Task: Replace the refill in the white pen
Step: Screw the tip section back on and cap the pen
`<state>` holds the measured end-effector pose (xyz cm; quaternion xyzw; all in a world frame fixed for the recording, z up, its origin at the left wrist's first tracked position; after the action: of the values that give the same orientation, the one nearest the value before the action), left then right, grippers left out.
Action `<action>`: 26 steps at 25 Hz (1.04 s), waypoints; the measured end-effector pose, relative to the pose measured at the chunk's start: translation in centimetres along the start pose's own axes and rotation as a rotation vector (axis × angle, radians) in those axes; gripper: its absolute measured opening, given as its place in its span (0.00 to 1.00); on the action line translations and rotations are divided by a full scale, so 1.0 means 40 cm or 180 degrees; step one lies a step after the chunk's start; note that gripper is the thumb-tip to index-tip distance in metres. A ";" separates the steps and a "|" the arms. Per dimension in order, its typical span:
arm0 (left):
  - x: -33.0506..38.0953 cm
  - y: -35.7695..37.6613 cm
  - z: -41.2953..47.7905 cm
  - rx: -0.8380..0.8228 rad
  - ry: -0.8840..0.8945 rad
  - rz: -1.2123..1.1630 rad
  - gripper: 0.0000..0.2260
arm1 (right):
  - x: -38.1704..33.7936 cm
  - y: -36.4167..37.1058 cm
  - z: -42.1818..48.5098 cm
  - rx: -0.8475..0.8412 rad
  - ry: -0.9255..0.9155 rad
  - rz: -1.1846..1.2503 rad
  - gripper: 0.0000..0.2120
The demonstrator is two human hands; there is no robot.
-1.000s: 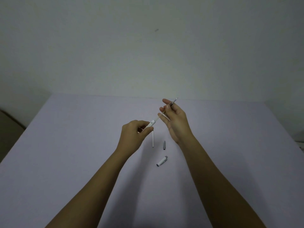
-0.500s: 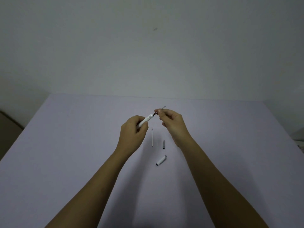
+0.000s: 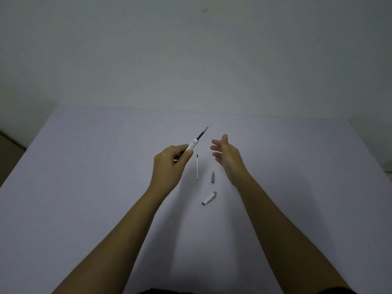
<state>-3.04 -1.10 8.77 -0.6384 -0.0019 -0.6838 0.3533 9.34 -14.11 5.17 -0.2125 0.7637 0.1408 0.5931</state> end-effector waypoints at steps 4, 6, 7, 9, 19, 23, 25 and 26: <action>-0.002 0.003 0.008 -0.0012 -0.0087 -0.0061 0.08 | 0.110 -0.068 0.033 0.0572 0.0214 -0.1485 0.11; -0.010 0.006 0.010 -0.0026 -0.0126 -0.0087 0.08 | 0.162 -0.091 0.041 0.0555 0.0303 -0.2034 0.12; -0.015 0.008 0.011 -0.0029 -0.0146 -0.0105 0.08 | 0.181 -0.098 0.045 0.0535 0.0357 -0.2242 0.13; -0.030 0.013 0.013 -0.0043 -0.0194 -0.0110 0.08 | 0.213 -0.100 0.055 0.0470 0.0388 -0.2515 0.16; -0.177 0.029 0.034 -0.0265 -0.0655 0.0083 0.08 | 0.259 -0.004 0.120 0.0439 0.0629 -0.0371 0.07; -0.239 0.021 -0.001 -0.0491 -0.0770 0.0326 0.08 | 0.218 0.025 0.099 0.0235 0.0329 0.1532 0.04; -0.250 0.026 -0.014 -0.0589 -0.0753 0.0406 0.08 | 0.201 0.023 0.091 0.0206 0.0267 0.1762 0.04; -0.250 0.029 -0.017 -0.0619 -0.0733 0.0431 0.07 | 0.194 0.022 0.088 0.0197 0.0264 0.1797 0.04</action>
<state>-3.72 2.52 -0.63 -0.7424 0.0668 -0.5777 0.3326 10.28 -12.93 -3.27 0.0212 0.8202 0.2683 0.5049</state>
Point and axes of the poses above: each hand's wrist, its own z-axis towards the middle knuckle, its own y-axis out of the palm, x = y × z, the point moved 3 cm from there along z, towards the middle knuckle, and after that the axes turned 7 degrees about -x, right-handed, at the moved point
